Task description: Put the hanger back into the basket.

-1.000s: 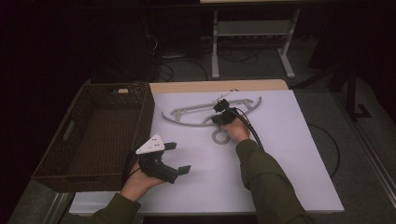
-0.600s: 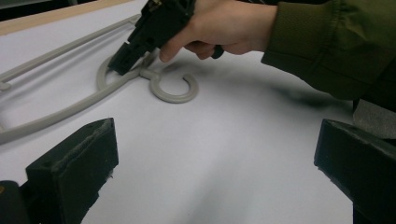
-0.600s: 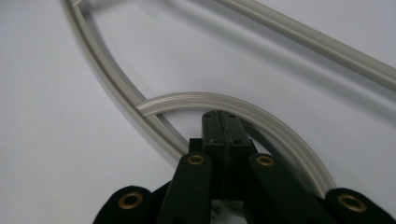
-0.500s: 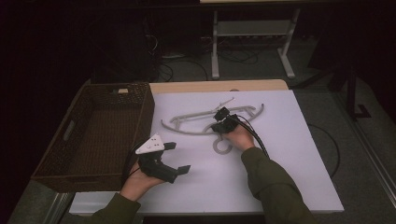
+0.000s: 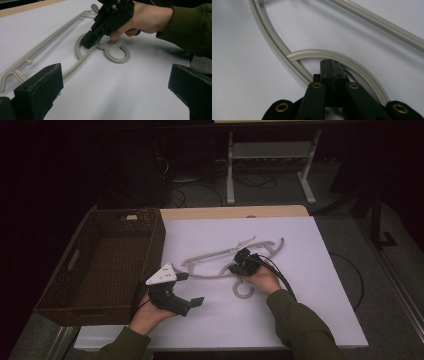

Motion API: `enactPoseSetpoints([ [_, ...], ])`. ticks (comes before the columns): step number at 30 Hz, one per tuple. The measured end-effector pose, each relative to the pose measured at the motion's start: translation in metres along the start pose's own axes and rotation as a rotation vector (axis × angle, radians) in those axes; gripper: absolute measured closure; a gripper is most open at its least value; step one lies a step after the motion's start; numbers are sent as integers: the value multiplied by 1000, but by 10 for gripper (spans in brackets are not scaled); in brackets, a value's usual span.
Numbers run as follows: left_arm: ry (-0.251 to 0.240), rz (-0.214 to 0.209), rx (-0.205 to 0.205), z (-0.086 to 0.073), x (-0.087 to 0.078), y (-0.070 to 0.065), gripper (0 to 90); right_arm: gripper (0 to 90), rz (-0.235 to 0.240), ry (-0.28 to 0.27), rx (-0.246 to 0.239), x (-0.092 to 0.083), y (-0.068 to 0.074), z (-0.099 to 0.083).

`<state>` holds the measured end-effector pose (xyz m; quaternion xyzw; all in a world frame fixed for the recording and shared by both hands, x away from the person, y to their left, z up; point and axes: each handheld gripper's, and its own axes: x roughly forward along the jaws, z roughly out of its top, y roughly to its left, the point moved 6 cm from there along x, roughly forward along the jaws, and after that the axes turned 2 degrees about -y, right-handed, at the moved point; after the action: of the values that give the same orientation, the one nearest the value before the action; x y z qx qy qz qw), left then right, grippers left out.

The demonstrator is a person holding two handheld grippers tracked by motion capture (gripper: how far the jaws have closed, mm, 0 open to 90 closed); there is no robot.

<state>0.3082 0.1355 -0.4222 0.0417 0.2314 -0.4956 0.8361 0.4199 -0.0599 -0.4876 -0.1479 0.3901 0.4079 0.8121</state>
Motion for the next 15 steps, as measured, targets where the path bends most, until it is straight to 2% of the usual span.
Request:
enactPoseSetpoints([
  [5,2,-2,8,0,-1,0,0,894,14,24,-41,-9,14,-10],
  [9,1,1,6,1,-1,0,0,893,15,23,-53,-12,17,-12],
  [10,0,1,6,1,-1,0,0,893,32,-22,-32,-15,19,-4],
  [13,-1,1,8,1,-1,-1,0,894,52,-51,-18,-16,23,5],
  [15,-2,0,10,1,0,-1,0,894,67,-64,-30,-11,29,15],
])
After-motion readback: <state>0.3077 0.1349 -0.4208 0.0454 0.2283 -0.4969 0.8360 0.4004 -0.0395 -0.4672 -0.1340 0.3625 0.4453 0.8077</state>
